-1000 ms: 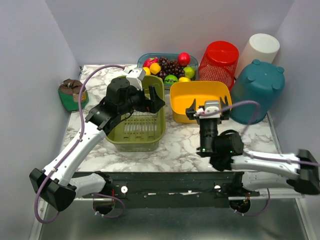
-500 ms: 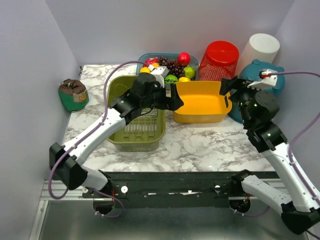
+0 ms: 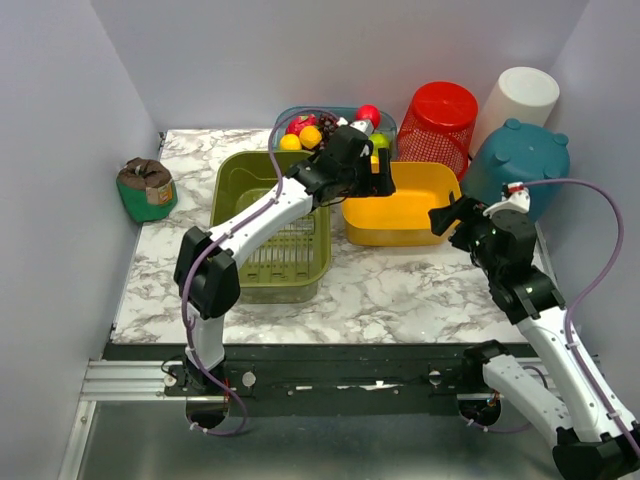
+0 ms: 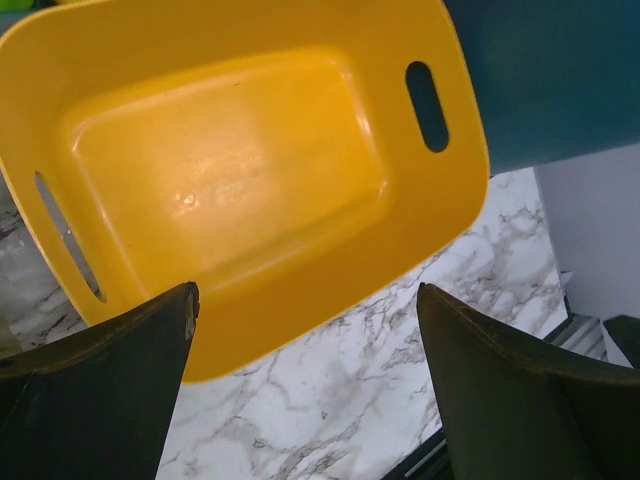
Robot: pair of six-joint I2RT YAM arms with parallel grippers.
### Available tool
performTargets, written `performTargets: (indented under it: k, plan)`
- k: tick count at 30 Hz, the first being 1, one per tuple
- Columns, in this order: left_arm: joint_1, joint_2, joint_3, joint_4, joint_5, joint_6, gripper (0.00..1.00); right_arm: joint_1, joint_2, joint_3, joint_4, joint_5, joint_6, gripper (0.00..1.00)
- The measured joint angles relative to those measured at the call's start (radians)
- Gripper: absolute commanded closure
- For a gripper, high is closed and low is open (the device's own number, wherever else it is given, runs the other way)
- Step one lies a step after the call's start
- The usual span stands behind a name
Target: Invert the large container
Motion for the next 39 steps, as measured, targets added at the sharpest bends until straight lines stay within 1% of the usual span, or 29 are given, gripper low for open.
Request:
performTargets:
  k: [2, 3, 7, 11, 15, 18, 22, 24, 26, 29, 30, 31, 34, 36, 39]
  plan:
    - [0.004, 0.029, -0.002, -0.011, -0.008, -0.016, 0.01, 0.000, -0.014, -0.022, -0.002, -0.006, 0.010, 0.08]
    - [0.007, 0.036, -0.009, -0.010, -0.014, -0.021, 0.03, 0.000, -0.020, -0.032, -0.002, -0.007, 0.013, 0.08]
    - [0.044, 0.054, -0.069, -0.003, -0.063, -0.043, 0.02, 0.000, -0.048, -0.071, -0.003, -0.010, 0.030, 0.08]
    - [0.073, 0.043, -0.107, 0.004, -0.135, -0.022, 0.01, 0.000, -0.054, -0.086, -0.002, -0.011, 0.044, 0.08]
    - [0.101, 0.039, -0.108, 0.008, -0.154, -0.012, 0.02, 0.000, -0.052, -0.105, -0.002, -0.019, 0.064, 0.08]
    - [0.124, 0.044, -0.102, 0.011, -0.151, -0.009, 0.08, 0.000, -0.047, -0.117, -0.002, -0.029, 0.072, 0.08]
    - [0.154, 0.110, -0.021, -0.002, -0.117, 0.018, 0.10, 0.000, -0.039, -0.123, -0.002, -0.040, 0.076, 0.08]
    - [0.166, 0.156, 0.031, -0.015, -0.097, 0.028, 0.19, 0.000, -0.040, -0.126, -0.002, -0.042, 0.079, 0.08]
    - [0.177, 0.202, 0.082, -0.026, -0.066, 0.037, 0.21, 0.000, -0.040, -0.129, -0.001, -0.044, 0.082, 0.08]
    - [0.195, 0.257, 0.126, -0.036, -0.003, 0.051, 0.22, 0.000, -0.040, -0.137, -0.001, -0.045, 0.082, 0.08]
    - [0.200, 0.266, 0.127, -0.037, 0.016, 0.053, 0.25, 0.000, -0.040, -0.138, -0.001, -0.045, 0.083, 0.08]
    - [0.208, 0.274, 0.127, -0.040, 0.039, 0.057, 0.26, 0.000, -0.040, -0.140, -0.001, -0.046, 0.084, 0.08]
    - [0.226, 0.296, 0.142, -0.054, 0.089, 0.075, 0.27, 0.000, -0.037, -0.144, -0.001, -0.048, 0.089, 0.08]
    - [0.235, 0.315, 0.173, -0.067, 0.103, 0.092, 0.27, 0.000, -0.028, -0.144, -0.001, -0.052, 0.090, 0.08]
    - [0.241, 0.357, 0.253, -0.083, 0.110, 0.119, 0.31, 0.000, -0.013, -0.144, -0.001, -0.060, 0.094, 0.08]
